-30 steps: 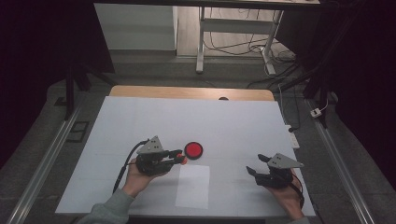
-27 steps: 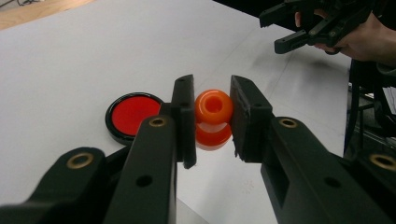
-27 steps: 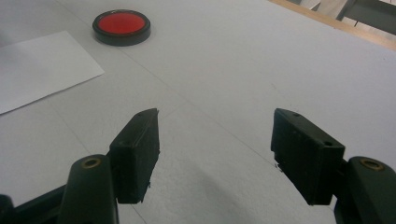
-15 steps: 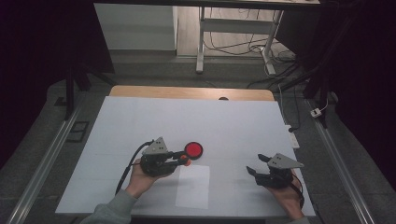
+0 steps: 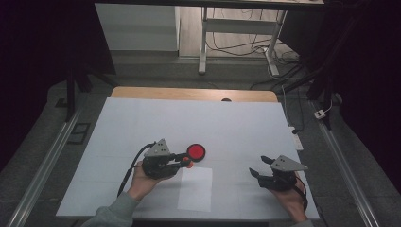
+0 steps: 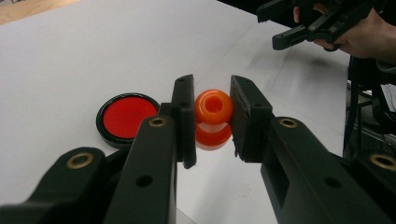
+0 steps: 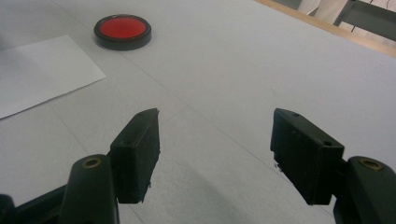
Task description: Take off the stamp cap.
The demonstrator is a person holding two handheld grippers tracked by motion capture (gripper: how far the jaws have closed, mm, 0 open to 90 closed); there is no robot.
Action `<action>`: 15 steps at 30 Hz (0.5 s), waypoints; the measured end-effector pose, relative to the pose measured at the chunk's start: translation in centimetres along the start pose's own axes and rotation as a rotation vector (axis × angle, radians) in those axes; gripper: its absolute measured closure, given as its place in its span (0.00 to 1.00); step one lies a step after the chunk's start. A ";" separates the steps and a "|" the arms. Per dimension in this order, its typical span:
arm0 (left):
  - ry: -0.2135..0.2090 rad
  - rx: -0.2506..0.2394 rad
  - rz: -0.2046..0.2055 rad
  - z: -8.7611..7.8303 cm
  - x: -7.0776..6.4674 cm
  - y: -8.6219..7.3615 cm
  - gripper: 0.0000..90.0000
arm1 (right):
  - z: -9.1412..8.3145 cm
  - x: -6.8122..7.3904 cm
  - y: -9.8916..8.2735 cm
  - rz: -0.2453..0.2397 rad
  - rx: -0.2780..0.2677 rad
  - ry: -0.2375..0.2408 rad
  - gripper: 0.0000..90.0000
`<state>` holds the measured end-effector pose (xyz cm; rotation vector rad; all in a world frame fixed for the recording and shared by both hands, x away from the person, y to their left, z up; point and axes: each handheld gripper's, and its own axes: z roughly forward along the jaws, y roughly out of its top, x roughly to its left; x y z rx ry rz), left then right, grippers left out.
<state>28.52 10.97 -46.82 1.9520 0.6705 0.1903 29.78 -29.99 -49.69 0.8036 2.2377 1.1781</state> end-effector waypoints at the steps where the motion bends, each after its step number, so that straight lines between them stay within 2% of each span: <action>1: -0.001 -0.001 0.000 0.0 0.0 0.0 0.80 | 0.0 0.0 0.0 -0.003 0.001 0.001 0.36; 15: -0.003 -0.001 -0.001 0.0 0.0 0.0 0.80 | 0.0 0.4 0.4 -0.007 -0.017 0.008 0.36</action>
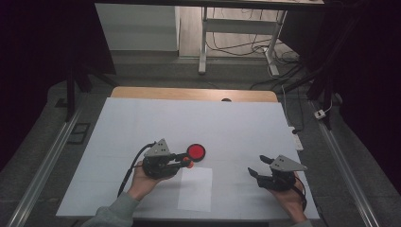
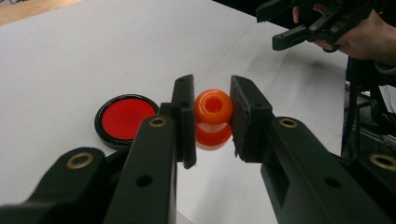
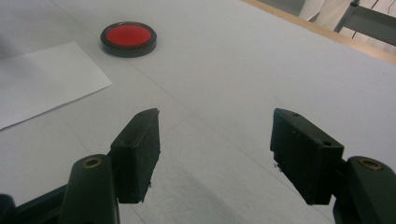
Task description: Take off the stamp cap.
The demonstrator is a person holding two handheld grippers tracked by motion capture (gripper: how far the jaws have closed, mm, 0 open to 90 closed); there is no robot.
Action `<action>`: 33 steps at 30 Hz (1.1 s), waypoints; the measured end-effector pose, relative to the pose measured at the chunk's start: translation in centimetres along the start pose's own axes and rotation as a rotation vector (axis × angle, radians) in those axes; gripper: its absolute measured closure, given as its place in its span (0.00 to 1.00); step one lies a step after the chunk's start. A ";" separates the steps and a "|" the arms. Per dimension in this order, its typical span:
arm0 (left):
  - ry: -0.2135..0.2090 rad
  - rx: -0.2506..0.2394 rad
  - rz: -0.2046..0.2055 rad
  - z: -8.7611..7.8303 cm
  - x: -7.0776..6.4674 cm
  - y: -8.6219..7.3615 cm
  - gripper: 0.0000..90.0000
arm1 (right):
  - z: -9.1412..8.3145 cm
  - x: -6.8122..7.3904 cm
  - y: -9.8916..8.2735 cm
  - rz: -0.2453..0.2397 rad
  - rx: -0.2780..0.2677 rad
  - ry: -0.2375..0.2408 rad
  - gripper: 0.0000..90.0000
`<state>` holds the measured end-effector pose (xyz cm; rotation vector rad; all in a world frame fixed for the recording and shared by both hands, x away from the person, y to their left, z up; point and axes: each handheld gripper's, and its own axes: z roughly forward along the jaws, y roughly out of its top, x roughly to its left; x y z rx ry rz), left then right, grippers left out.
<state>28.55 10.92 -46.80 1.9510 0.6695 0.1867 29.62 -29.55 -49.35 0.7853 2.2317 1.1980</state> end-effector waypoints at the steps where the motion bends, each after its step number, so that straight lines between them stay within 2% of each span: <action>1: 0.000 0.000 0.000 0.0 0.0 0.0 0.80 | 0.0 0.0 0.0 0.002 -0.002 0.001 0.36; 14: 0.002 0.003 -0.001 0.1 0.1 0.0 0.80 | 0.3 0.5 0.5 0.002 -0.010 0.021 0.36; 33: -0.004 0.001 -0.004 0.1 0.1 -0.1 0.80 | 1.0 1.8 1.7 -0.031 -0.023 0.045 0.35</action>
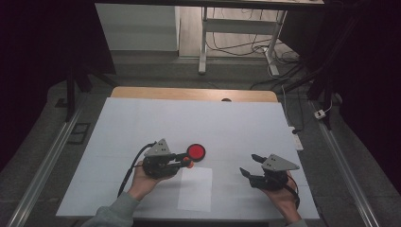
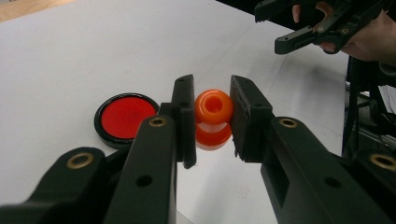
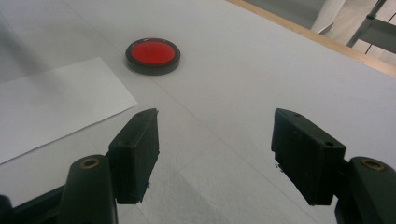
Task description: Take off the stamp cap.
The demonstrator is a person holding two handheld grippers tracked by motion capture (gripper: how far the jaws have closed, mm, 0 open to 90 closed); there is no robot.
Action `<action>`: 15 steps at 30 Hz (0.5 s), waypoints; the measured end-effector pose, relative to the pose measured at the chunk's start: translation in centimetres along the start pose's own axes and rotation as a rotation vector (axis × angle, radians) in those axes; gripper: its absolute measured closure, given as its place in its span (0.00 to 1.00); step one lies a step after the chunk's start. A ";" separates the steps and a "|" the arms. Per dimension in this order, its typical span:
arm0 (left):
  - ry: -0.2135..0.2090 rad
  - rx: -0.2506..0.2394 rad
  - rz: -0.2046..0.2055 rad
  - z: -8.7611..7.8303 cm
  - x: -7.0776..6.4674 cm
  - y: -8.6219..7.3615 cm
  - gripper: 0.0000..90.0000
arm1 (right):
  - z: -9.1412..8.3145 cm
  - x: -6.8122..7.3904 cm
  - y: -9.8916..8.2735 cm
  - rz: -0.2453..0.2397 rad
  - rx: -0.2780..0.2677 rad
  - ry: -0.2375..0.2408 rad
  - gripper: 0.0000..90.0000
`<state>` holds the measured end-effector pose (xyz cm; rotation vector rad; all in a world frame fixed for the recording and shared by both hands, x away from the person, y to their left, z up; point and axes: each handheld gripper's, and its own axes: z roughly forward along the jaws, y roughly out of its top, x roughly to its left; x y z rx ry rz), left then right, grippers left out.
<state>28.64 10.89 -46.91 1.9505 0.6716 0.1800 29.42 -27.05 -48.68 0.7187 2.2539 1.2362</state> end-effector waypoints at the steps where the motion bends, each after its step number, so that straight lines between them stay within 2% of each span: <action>1: -0.001 -0.001 0.001 0.0 0.0 0.0 0.80 | 0.0 0.0 0.1 -0.002 0.006 0.002 0.35; 12: -0.001 0.007 0.001 0.2 0.1 -0.1 0.80 | 0.4 0.7 0.7 0.007 -0.024 0.021 0.34; 15: -0.002 0.009 0.001 0.2 0.0 -0.1 0.80 | 0.4 0.8 0.9 0.000 -0.015 0.020 0.34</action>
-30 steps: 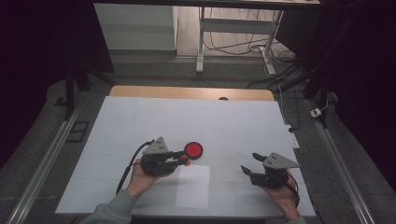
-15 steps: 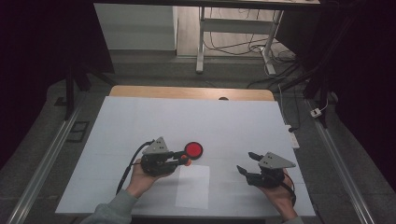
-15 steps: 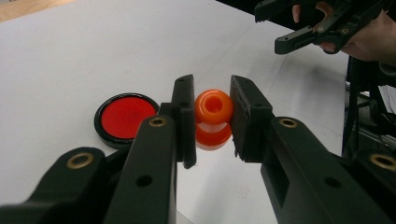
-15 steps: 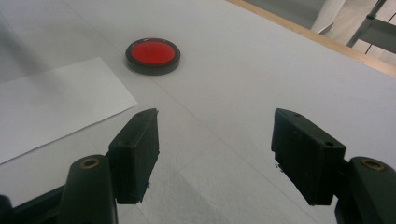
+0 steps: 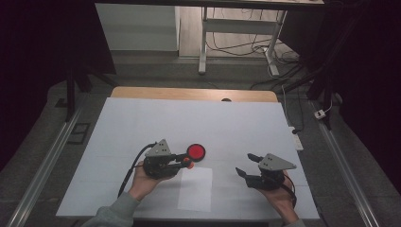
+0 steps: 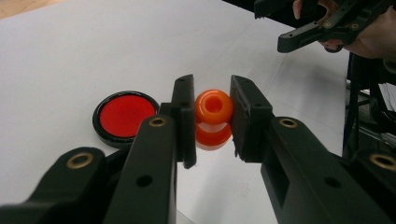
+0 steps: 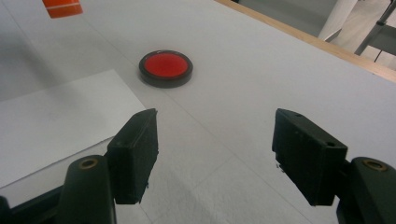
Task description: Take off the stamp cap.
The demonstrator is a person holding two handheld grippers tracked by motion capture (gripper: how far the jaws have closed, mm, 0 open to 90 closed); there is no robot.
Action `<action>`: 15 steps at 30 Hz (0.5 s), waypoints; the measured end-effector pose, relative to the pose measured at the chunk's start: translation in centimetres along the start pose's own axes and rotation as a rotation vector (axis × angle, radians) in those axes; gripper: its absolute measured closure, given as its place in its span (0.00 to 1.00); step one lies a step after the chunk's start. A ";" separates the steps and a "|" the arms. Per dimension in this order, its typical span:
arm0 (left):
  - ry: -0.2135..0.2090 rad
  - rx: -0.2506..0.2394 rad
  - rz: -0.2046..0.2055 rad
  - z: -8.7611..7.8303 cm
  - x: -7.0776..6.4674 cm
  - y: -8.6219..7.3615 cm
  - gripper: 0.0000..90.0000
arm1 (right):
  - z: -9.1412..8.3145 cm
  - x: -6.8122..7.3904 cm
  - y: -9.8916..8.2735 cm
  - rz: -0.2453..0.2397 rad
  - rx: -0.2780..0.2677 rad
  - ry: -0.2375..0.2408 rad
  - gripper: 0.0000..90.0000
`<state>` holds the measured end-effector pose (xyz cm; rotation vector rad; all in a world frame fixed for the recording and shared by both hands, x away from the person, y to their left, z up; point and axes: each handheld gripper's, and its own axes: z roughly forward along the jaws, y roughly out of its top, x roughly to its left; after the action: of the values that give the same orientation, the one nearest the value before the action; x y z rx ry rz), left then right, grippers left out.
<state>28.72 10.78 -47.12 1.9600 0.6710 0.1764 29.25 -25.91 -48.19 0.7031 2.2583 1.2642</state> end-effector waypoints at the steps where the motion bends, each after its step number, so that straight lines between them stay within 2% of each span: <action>1: -0.001 0.000 -0.001 0.0 0.0 0.0 0.80 | 0.1 0.1 0.0 0.005 -0.012 0.008 0.34; 6: -0.001 -0.002 -0.004 0.0 0.0 0.0 0.80 | 0.3 0.4 0.6 0.016 -0.029 0.030 0.34; 15: -0.001 0.000 -0.005 0.1 0.0 -0.1 0.80 | 1.0 1.6 1.6 -0.007 -0.035 0.060 0.34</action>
<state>28.74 10.73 -47.22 1.9584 0.6750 0.1719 28.96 -23.56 -47.50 0.6520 2.2791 1.3347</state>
